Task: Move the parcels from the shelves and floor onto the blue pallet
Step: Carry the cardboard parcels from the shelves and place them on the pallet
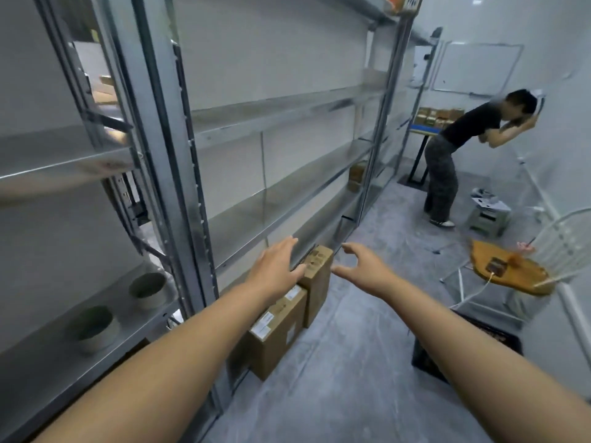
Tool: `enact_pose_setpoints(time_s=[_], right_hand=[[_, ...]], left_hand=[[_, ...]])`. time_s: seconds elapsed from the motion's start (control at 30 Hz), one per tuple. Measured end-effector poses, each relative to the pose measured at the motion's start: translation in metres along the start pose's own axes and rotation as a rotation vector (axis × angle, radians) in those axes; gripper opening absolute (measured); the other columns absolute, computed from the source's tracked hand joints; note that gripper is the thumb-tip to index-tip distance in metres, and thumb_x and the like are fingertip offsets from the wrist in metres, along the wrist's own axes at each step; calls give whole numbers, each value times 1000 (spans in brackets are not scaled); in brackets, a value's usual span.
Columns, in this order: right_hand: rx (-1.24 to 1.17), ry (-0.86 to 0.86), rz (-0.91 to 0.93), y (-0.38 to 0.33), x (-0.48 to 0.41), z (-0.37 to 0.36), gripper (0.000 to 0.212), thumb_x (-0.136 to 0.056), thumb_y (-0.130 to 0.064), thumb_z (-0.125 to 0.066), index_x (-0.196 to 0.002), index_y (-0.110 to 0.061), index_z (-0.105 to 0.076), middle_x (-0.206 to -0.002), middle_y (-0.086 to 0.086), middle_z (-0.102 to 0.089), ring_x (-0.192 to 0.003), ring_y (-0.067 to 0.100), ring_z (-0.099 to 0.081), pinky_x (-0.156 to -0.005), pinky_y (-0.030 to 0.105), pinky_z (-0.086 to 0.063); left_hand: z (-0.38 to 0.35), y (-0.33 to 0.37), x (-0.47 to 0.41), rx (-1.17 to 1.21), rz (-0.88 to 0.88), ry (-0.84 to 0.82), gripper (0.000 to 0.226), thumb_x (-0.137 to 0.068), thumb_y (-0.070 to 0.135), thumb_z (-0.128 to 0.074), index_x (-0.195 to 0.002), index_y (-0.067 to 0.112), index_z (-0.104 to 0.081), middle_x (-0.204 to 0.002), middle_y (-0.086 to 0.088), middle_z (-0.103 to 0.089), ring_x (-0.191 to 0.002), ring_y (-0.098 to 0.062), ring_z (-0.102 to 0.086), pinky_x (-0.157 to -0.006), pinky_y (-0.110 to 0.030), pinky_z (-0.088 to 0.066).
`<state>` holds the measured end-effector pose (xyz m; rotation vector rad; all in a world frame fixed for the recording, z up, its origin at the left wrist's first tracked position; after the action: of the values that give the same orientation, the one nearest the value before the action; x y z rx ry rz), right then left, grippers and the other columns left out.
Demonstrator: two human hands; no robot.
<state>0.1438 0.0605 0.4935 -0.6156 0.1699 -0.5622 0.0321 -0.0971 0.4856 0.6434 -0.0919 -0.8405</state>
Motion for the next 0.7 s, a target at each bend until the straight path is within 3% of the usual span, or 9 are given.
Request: enact_pose_setpoints(time_s=[0.37,0.7], right_hand=[[-20,-55,4,38,-177,-3,73,-86,-40,-70,-147,-13,-37,-149,5,-42,-138,21,-37,-112,35,-33],[-19,-278,63,109,-366,-52,73,-85,-45,-69,-146,-18,-39,-147,1,-45,-136,19,-41,-111,41,-37]], left_hand=[[-52,-29,-169,-19,32,-83,66,-95,39,-56,-152,21,-30,-159,1,-30,-146,-17,-25,-120,-43,-23],[-136,-90,-297,42,325,-46,64,-95,39,-57,-152,21,-31,-157,2,-33,-144,-18,-29,-118,-42,-29]])
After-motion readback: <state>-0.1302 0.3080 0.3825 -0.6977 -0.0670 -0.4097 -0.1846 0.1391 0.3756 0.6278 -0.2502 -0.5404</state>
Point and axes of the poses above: each hand's wrist, its own x-axis away from the middle knuckle, its own z-axis out of the back of the hand, y = z × x, the point moved 5 cm from there along -x, towards the middle knuckle
